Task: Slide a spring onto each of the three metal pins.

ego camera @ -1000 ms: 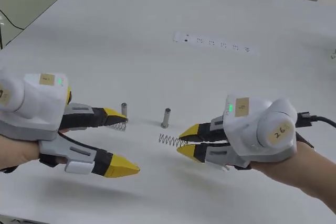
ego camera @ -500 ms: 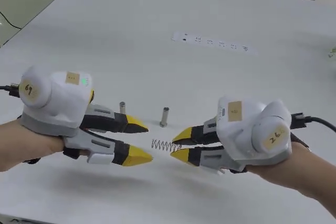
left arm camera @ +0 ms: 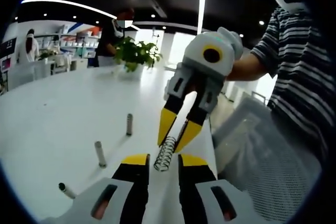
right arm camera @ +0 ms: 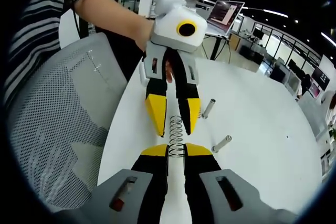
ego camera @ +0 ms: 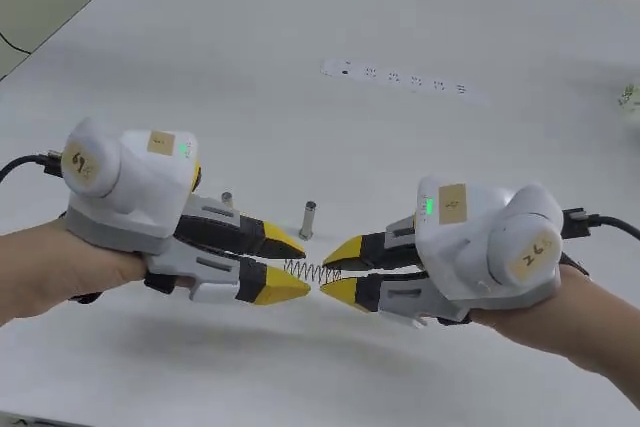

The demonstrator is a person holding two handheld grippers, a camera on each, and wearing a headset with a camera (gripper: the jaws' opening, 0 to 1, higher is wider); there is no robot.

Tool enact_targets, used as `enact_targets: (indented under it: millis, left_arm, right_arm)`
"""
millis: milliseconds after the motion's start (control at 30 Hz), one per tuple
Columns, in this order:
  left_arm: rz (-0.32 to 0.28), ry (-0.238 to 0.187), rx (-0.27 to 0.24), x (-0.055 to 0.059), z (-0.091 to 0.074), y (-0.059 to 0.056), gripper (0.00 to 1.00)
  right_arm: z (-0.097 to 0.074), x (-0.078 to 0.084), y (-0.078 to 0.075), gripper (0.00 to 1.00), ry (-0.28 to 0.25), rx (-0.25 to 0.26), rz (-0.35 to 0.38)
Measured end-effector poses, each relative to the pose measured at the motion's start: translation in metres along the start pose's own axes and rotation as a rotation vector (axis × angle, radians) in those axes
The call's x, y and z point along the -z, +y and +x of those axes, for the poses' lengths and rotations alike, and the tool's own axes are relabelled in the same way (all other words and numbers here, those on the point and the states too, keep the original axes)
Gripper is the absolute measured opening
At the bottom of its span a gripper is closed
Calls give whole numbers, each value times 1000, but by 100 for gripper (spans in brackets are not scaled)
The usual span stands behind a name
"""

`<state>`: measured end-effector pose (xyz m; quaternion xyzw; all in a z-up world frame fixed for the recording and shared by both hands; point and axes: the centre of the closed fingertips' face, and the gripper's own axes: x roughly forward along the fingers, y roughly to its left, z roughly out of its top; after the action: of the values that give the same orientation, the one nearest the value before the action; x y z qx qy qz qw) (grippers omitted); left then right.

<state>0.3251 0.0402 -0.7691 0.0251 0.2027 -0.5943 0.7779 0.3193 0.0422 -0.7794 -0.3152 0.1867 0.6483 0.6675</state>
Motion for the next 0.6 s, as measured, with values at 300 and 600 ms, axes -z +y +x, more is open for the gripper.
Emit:
enact_targets:
  millis: [300,600]
  left_arm:
    - [4,-7,11,0,2,-2,8]
    - [20,-8,8,-1,3,-2,4]
  right_arm:
    - [-1,-2,0,8,-8,-2,-1]
    - [-1,0,1,8,-9,-1,2]
